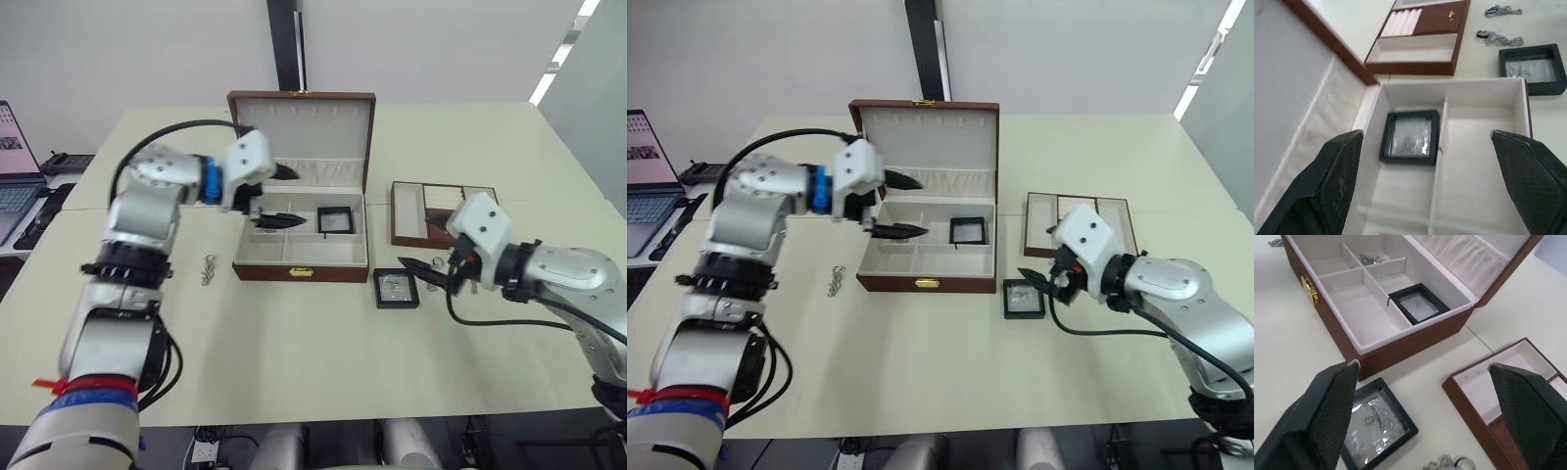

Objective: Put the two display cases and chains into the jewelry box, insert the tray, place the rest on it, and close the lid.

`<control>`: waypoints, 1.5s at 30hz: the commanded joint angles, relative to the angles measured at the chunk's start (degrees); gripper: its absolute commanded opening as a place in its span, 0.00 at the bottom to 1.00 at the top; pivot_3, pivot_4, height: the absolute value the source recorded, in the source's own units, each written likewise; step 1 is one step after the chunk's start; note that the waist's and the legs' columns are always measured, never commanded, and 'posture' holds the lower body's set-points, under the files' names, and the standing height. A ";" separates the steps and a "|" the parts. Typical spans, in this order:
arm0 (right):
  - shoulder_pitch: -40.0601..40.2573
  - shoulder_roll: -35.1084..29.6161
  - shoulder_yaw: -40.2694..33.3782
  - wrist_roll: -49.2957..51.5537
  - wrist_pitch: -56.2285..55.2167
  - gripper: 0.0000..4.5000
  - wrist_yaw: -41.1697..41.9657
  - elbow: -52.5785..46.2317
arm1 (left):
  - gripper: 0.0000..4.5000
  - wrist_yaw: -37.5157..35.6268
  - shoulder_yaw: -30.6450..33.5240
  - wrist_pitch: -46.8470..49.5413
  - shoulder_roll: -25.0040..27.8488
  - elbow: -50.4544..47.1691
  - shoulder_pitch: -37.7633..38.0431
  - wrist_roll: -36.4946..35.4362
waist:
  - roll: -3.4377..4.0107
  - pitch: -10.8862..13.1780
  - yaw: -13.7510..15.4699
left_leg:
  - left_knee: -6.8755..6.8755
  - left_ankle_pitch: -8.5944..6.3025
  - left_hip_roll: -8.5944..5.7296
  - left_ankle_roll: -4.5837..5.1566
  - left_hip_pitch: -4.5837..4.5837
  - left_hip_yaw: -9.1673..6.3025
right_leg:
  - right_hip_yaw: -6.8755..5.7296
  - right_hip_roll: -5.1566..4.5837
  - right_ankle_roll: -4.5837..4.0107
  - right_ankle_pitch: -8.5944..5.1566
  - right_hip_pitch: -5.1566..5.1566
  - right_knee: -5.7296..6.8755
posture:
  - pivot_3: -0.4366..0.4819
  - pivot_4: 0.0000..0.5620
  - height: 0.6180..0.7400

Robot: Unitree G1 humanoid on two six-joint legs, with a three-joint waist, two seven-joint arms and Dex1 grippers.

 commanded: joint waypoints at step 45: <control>42.81 -6.54 -32.94 -7.85 -28.74 1.00 19.17 13.29 | 0.98 21.29 36.44 4.85 5.14 -14.40 62.17 -18.93 | 0.05 -0.02 1.64 | -0.26 -0.19 0.11 0.29 0.82 0.11 | 0.11 -0.11 -0.05 -0.04 0.95 -0.43 | 0.48 0.27 1.00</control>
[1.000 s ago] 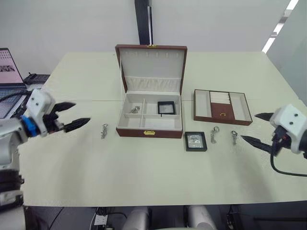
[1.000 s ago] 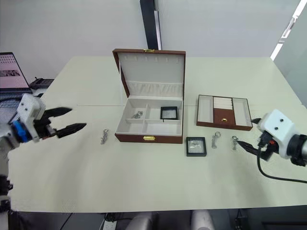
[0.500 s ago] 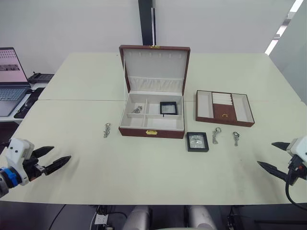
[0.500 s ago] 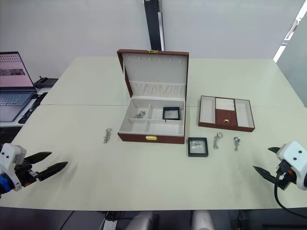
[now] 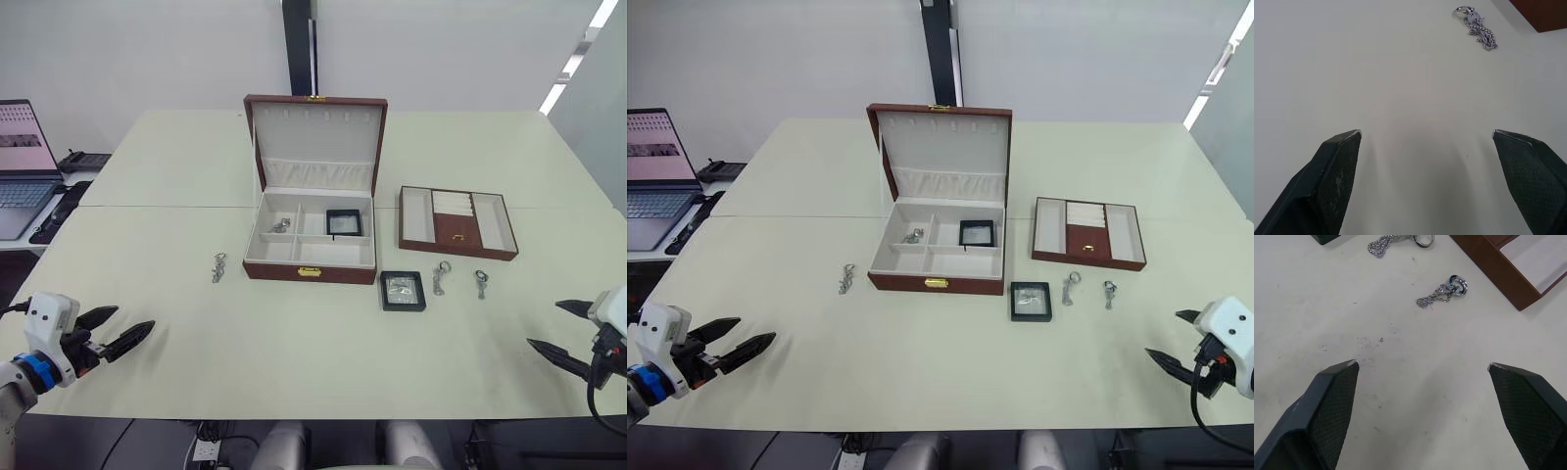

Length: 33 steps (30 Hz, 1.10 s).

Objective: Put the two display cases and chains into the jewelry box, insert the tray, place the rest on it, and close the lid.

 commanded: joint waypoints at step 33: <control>-35.89 11.55 36.16 11.15 7.66 1.00 -11.31 -19.64 | 0.98 13.65 -1.69 3.96 -8.85 -20.15 4.81 -2.30 | 0.02 0.03 0.13 | -0.04 -0.02 0.02 -0.16 0.01 -0.15 | -0.11 0.03 -0.02 0.03 0.13 -0.45 | 0.48 0.27 1.00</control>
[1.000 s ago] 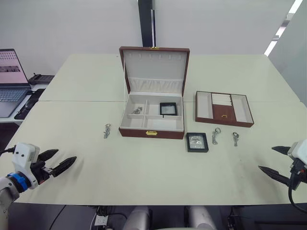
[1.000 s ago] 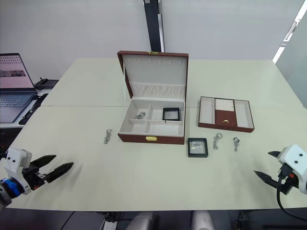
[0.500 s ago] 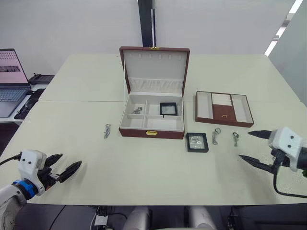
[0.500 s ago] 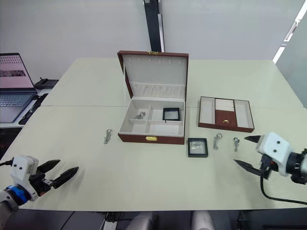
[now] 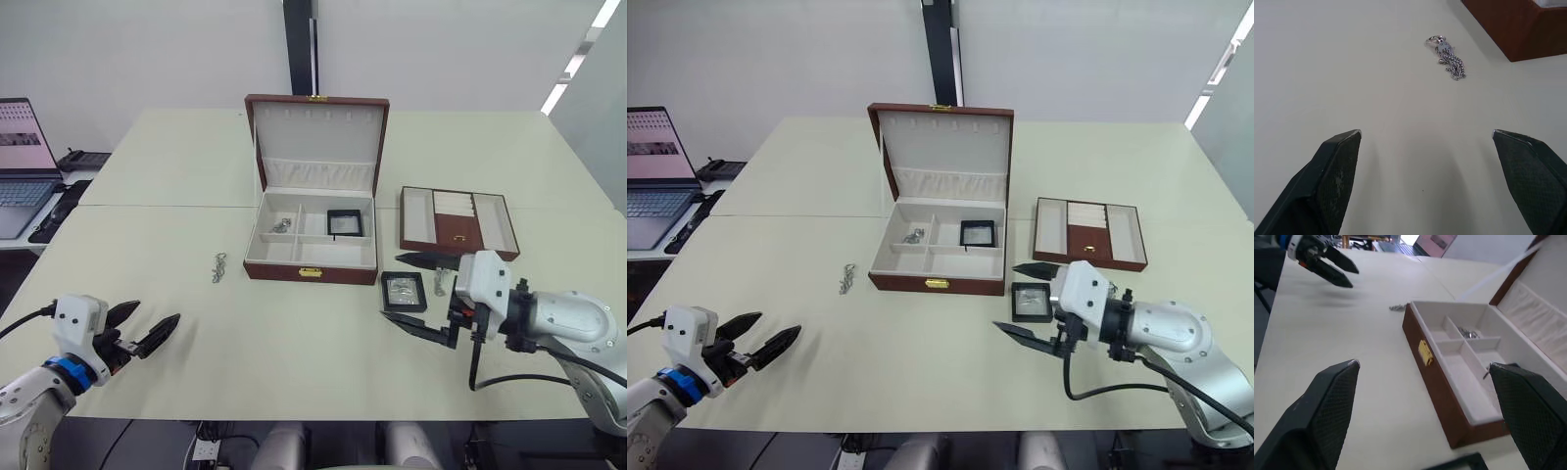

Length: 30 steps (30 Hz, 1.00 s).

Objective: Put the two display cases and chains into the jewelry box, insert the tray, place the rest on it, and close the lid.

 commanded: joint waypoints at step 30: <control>-11.70 2.35 6.24 3.75 3.61 1.00 1.26 0.95 | 0.98 2.98 -2.45 -3.59 -5.35 1.00 -3.95 -1.05 | 0.01 0.01 0.10 | -0.03 -0.03 -0.01 0.01 -0.01 0.00 | 0.01 0.01 0.01 0.00 -0.08 -0.05 | 0.48 0.27 1.00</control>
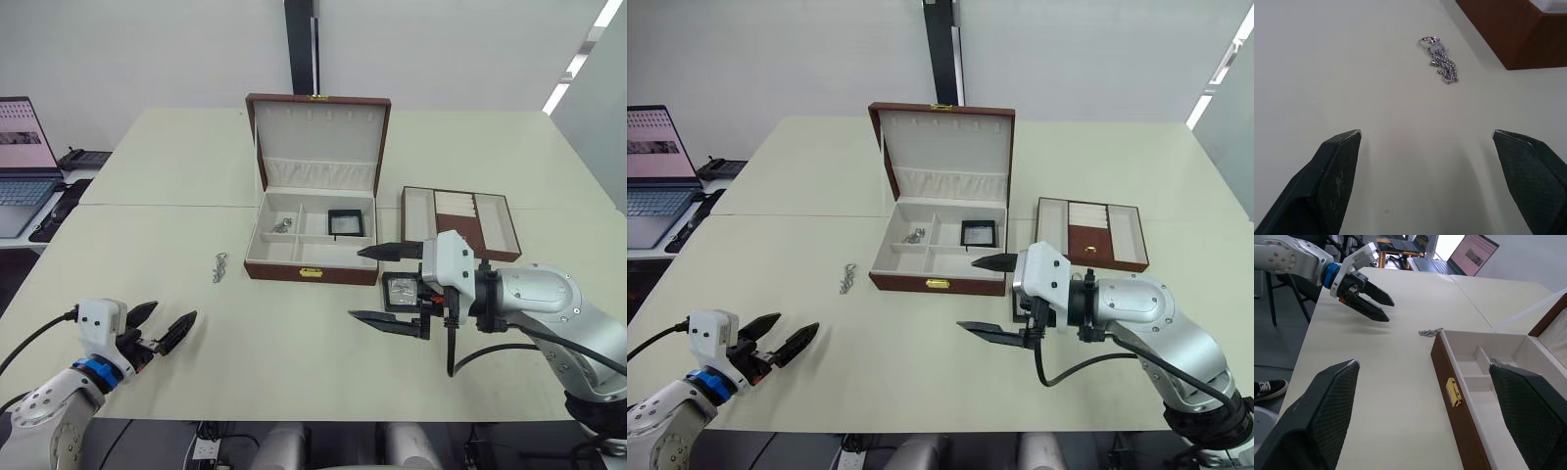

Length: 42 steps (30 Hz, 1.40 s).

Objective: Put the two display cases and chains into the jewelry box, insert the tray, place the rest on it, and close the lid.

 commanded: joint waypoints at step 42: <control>0.42 0.47 1.51 -0.31 0.71 1.00 -3.34 -3.12 | 0.40 13.54 -15.85 25.98 3.38 6.69 -27.53 7.36 | -0.04 0.05 -0.08 | -0.02 0.04 -0.05 -0.10 -0.03 0.00 | 0.04 0.01 0.02 0.01 -0.04 0.02 | 0.48 0.27 1.00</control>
